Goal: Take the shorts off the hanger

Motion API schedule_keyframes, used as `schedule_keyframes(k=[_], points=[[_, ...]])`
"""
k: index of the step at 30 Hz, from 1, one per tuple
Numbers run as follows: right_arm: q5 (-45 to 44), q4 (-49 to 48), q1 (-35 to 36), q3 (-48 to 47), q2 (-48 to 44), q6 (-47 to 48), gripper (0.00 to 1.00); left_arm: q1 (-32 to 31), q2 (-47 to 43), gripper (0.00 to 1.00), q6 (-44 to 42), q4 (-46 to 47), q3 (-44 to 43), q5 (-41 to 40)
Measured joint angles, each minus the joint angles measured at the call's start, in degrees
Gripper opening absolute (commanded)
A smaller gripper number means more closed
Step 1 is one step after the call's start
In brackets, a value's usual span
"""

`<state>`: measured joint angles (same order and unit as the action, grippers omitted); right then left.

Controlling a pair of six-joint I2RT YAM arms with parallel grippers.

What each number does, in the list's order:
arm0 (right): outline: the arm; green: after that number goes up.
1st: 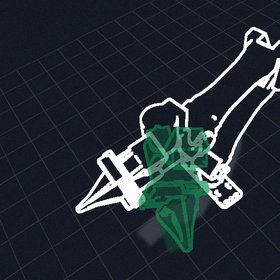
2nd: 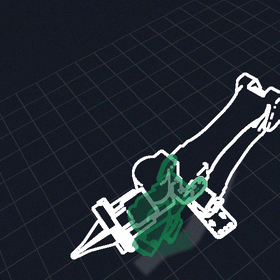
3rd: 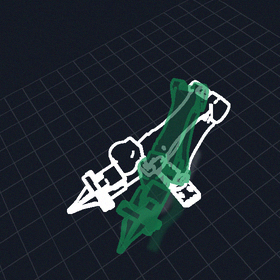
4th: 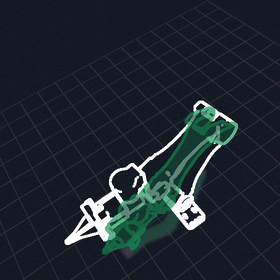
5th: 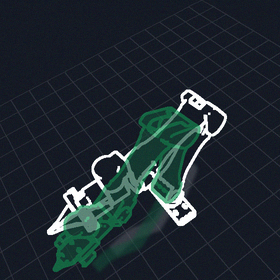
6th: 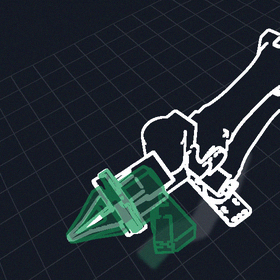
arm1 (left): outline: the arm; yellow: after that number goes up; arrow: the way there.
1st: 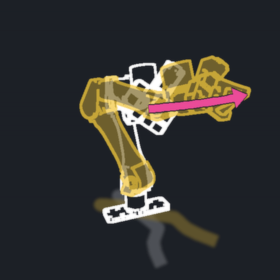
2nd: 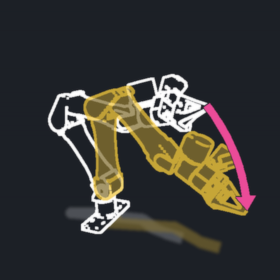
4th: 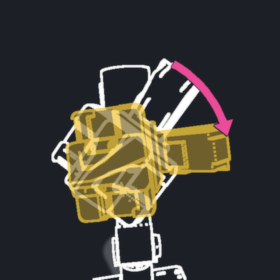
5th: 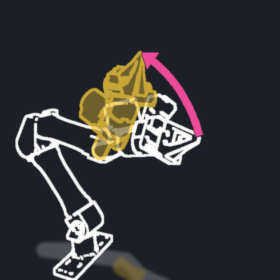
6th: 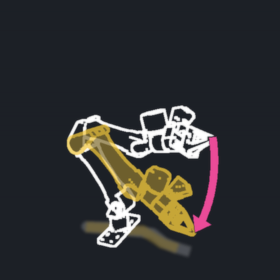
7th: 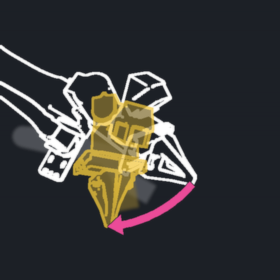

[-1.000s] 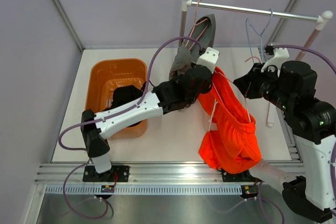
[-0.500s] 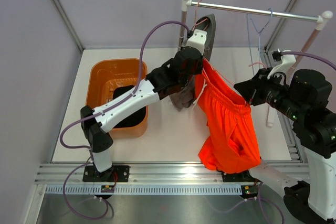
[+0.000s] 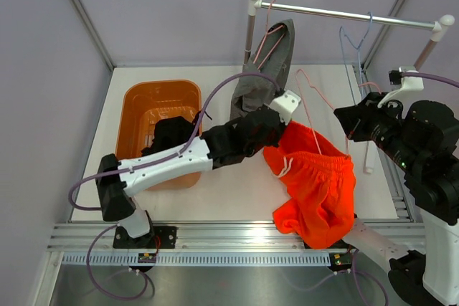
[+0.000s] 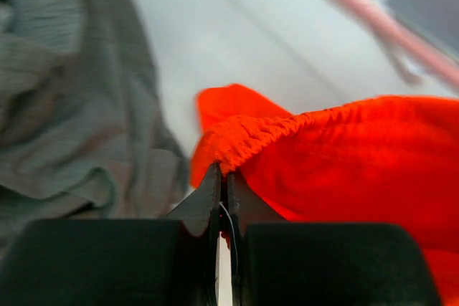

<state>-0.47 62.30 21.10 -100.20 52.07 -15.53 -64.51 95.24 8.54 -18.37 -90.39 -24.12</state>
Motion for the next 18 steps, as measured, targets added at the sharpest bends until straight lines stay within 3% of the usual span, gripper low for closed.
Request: schedule_keyframes(k=[6,10,18], points=[[-7.0,-2.8,0.0,1.5,1.0,-0.1,0.0,-15.1,-8.4,0.0,-7.2,-0.3,1.0,3.8],[-11.3,-5.1,0.1,1.5,3.9,-0.2,0.0,-24.7,-13.4,0.0,-11.4,-3.4,0.0,1.9],[-13.6,-7.0,0.1,0.0,10.0,-0.2,0.0,-25.7,-18.9,0.0,-19.6,-8.3,-7.6,-15.3]])
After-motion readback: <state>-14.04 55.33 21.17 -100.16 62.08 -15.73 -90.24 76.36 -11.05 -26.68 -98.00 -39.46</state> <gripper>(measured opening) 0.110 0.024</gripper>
